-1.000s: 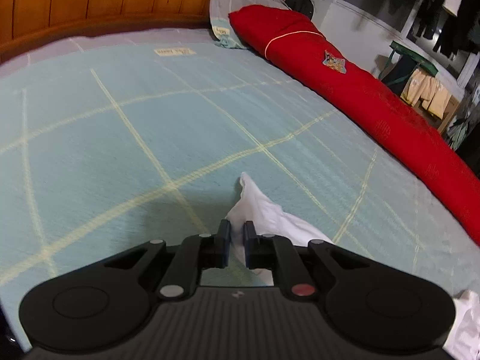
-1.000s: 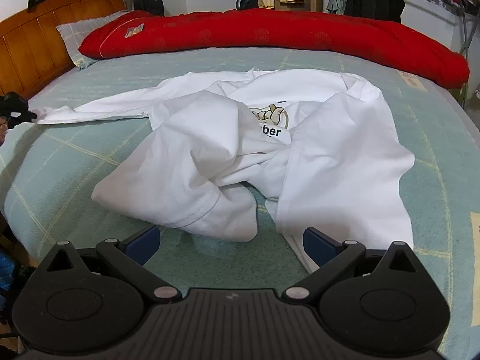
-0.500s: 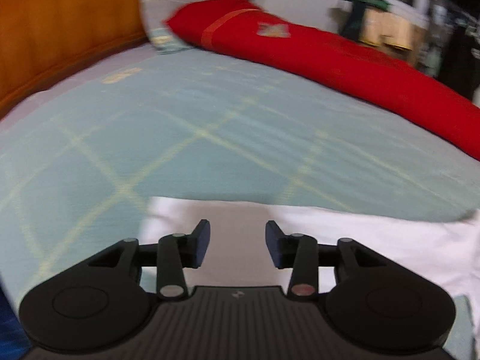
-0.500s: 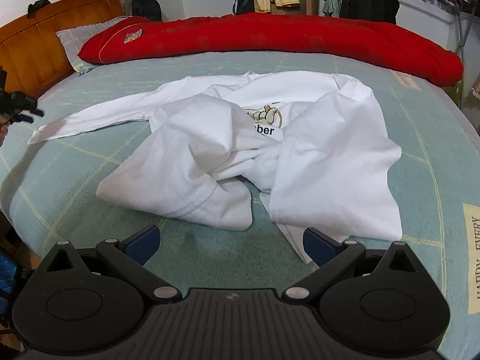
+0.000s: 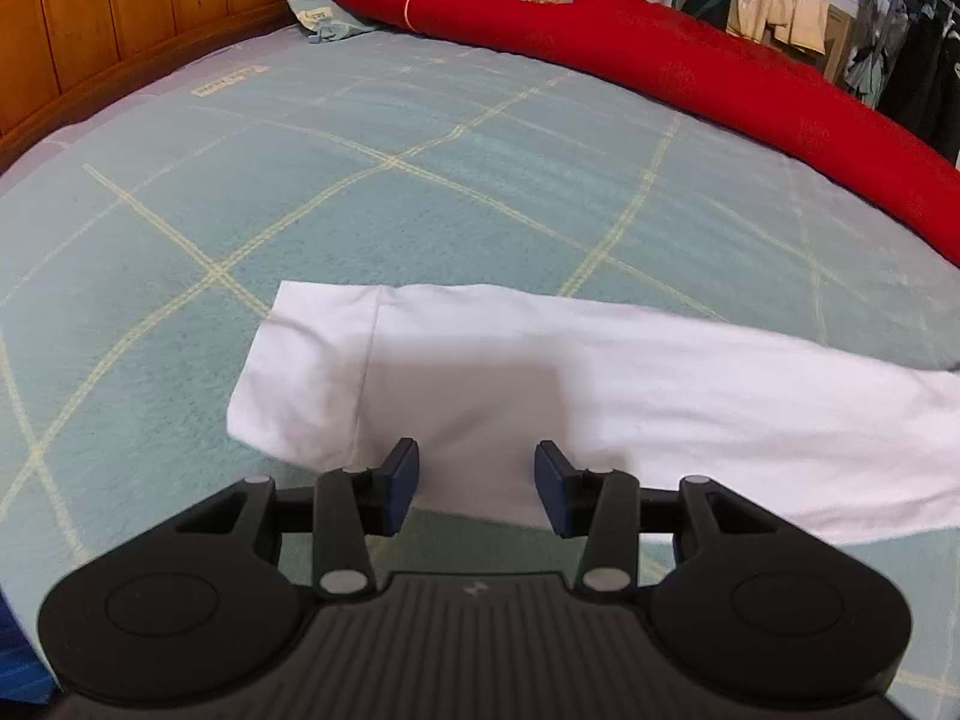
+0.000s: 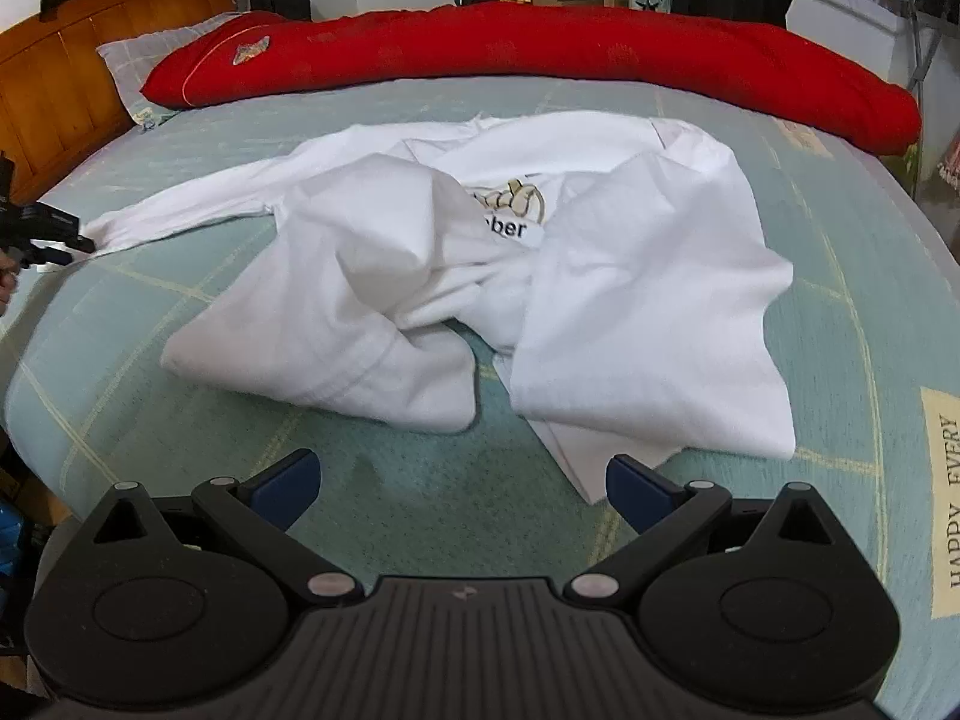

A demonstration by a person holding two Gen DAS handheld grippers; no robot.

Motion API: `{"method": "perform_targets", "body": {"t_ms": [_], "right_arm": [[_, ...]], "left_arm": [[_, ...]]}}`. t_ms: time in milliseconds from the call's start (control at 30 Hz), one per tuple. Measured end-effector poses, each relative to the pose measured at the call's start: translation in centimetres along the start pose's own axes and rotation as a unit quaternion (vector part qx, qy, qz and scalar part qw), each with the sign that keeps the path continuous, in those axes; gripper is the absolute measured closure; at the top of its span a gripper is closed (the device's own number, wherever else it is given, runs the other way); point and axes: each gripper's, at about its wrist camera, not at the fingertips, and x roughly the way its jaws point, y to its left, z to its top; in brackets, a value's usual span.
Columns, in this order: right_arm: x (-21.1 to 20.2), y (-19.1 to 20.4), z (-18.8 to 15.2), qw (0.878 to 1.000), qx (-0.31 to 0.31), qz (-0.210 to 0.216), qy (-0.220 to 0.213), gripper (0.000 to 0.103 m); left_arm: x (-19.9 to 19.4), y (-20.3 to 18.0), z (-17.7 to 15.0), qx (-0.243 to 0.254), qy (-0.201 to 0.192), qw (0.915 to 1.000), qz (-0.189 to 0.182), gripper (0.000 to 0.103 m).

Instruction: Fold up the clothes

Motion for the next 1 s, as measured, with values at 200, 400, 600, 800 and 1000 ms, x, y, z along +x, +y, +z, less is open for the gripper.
{"method": "perform_targets", "body": {"t_ms": [200,400,600,800,1000], "right_arm": [[0.8,-0.5,-1.4,1.000,0.004,0.000,0.016,0.000],[2.1,-1.1,-3.3,0.999,0.011,-0.011,0.029,0.000],[2.3,-0.9,-4.7,1.000,-0.005,-0.013,0.001,0.000],[1.7,-0.7,-6.8,0.998,-0.014,-0.017,-0.066,0.000],[0.7,-1.0,-7.1,0.997,-0.024,-0.008,-0.073,0.000]], "left_arm": [[-3.3,-5.7,-3.0,0.061,0.015,0.9928,-0.102,0.057],[-7.6,-13.4,-8.1,0.149,0.022,0.9698,-0.191,0.054],[-12.4,-18.3,-12.0,0.209,0.008,0.9444,-0.254,0.052],[-14.9,-21.1,-16.4,0.218,-0.020,0.9360,-0.276,0.036],[-14.1,-21.8,-19.2,0.197,0.014,0.9441,-0.264,0.037]]}}
